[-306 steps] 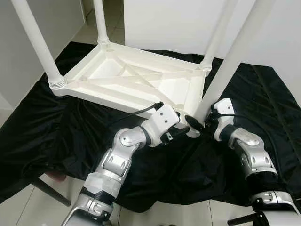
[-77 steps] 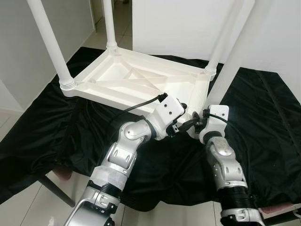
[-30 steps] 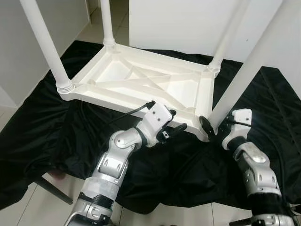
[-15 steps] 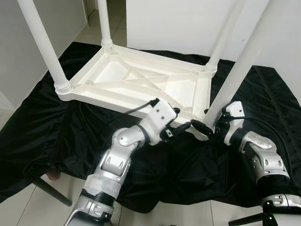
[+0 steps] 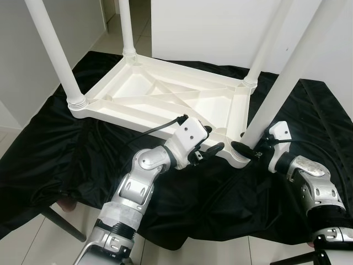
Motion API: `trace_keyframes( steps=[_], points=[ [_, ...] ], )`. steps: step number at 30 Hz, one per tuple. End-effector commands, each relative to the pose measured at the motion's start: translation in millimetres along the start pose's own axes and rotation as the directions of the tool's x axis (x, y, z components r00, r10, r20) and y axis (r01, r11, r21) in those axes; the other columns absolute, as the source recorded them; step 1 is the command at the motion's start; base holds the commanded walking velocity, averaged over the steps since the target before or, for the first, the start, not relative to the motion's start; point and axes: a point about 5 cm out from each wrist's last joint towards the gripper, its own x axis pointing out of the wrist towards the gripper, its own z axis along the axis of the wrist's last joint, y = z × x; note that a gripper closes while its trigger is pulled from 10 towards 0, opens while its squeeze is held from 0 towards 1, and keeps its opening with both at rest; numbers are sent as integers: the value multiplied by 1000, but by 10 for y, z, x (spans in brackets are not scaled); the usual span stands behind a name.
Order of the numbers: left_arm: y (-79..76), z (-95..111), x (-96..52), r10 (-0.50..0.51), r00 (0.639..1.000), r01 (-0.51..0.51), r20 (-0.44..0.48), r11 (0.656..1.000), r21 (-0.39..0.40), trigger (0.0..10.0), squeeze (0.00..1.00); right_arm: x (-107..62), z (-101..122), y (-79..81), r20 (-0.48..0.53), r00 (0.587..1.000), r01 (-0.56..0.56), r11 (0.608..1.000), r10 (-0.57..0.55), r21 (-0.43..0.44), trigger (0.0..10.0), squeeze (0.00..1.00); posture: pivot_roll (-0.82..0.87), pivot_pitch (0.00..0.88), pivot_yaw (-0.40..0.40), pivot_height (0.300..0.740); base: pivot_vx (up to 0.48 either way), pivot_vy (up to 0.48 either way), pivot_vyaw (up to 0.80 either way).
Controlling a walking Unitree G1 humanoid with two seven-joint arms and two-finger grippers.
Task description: Building children table
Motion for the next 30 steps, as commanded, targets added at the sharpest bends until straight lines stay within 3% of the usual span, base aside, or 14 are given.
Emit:
trace_keyframes(
  steps=[1, 3, 5, 7, 10, 13, 15, 16, 19, 21, 23, 25, 27, 30],
  points=[
    [19, -32, -8, 73, 997, -74, -9, 997, -8, 10000, 0, -40, -163, -5, -73, 993, 93, 995, -91, 34, 10000, 0, -36, 57, -20, 740, 0, 0, 0],
    [19, -32, -8, 73, 997, -74, -9, 997, -8, 10000, 0, -40, -163, -5, -73, 993, 93, 995, -91, 34, 10000, 0, -36, 57, -20, 740, 0, 0, 0],
    [17, -40, -17, 73, 997, -74, -12, 997, -11, 10000, 0, -36, -159, -27, -71, 983, 170, 985, -168, 25, 10000, 0, -38, 60, -22, 740, 0, 0, 0],
    [8, -53, -33, 71, 997, -71, -16, 997, -12, 10000, 0, -6, -145, 4, -58, 946, 321, 946, -318, 52, 10000, 0, -34, 66, -23, 740, 0, 0, 0],
    [10, -63, -44, 71, 997, -71, -19, 997, -14, 10000, 0, 21, -144, 52, -57, 920, 392, 917, -389, 76, 10000, 0, -34, 67, -23, 740, 0, 0, 0],
    [10, -63, -44, 71, 997, -71, -19, 997, -14, 10000, 0, 21, -144, 52, -57, 920, 392, 917, -389, 76, 10000, 0, -34, 67, -23, 740, 0, 0, 0],
    [-3, -75, -53, 70, 997, -71, -24, 997, -16, 10000, 0, 68, -137, 149, -54, 878, 479, 869, -476, 127, 10000, 0, -29, 64, -24, 740, 0, 0, 0],
    [-3, -75, -53, 70, 997, -71, -24, 997, -16, 10000, 0, 68, -137, 149, -54, 878, 479, 869, -476, 127, 10000, 0, -29, 64, -24, 740, 0, 0, 0],
    [-24, -78, -51, 67, 997, -68, -27, 998, -19, 10000, 0, 111, -133, 278, -74, 766, 641, 749, -639, 168, 10000, 0, -24, 56, -27, 740, 0, 0, 0],
    [-24, -77, -50, 67, 997, -67, -27, 998, -19, 10000, 0, 118, -134, 303, -79, 739, 671, 722, -669, 170, 10000, 0, -24, 56, -27, 740, 0, 0, 0],
    [-23, -77, -50, 68, 997, -68, -26, 997, -21, 10000, 0, 133, -144, 389, -95, 654, 751, 630, -750, 197, 10000, 0, -25, 50, -25, 740, 0, 0, 0],
    [-23, -77, -50, 68, 997, -68, -26, 997, -21, 10000, 0, 133, -144, 389, -95, 654, 751, 630, -750, 197, 10000, 0, -25, 50, -25, 740, 0, 0, 0],
    [-25, -78, -49, 67, 997, -68, -26, 997, -22, 10000, 0, 177, -132, 524, -117, 574, 809, 540, -810, 232, 10000, 0, -24, 46, -25, 740, 0, 0, 0],
    [-28, -79, -46, 66, 997, -67, -27, 997, -23, 10000, 0, 233, -64, 634, -88, 564, 811, 531, -821, 246, 10000, 0, -24, 42, -24, 740, 0, 0, 0]
  ],
)
